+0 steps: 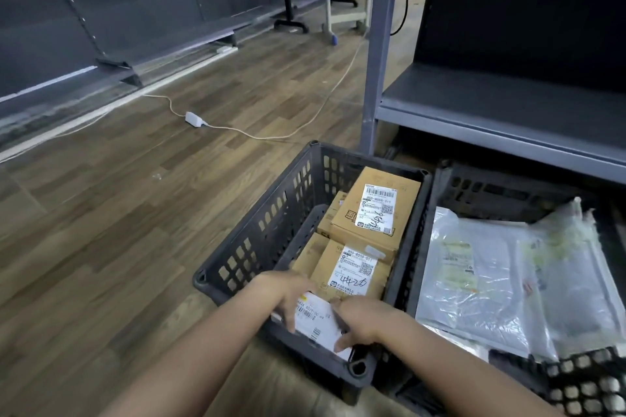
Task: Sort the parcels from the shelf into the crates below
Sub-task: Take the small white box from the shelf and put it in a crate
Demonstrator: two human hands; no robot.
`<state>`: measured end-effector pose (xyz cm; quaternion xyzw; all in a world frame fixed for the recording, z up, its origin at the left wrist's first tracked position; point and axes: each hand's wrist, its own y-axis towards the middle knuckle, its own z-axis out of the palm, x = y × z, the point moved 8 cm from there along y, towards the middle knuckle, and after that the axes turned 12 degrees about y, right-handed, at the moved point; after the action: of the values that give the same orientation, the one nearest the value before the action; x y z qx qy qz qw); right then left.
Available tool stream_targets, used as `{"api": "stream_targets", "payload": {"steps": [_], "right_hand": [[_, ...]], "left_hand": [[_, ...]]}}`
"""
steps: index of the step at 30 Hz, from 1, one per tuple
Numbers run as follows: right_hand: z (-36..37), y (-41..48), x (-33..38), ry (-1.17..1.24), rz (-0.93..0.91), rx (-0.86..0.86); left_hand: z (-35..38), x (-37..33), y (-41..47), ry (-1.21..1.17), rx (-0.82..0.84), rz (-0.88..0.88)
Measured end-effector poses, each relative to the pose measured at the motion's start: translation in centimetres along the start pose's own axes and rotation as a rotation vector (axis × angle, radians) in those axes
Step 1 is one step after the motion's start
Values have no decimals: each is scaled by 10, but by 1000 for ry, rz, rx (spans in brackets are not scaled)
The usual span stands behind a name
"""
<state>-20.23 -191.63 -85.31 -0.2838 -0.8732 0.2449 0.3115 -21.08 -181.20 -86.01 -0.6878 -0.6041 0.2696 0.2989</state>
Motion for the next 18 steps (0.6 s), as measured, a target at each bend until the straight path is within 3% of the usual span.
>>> {"api": "stream_targets", "payload": {"steps": [6, 10, 18], "right_hand": [[16, 21, -1, -153, -43, 18], [20, 26, 5, -308, -130, 27], [52, 34, 6, -501, -78, 310]], "left_hand": [[17, 23, 21, -182, -66, -118], [28, 31, 32, -253, -8, -173], [57, 33, 57, -312, 149, -187]]}}
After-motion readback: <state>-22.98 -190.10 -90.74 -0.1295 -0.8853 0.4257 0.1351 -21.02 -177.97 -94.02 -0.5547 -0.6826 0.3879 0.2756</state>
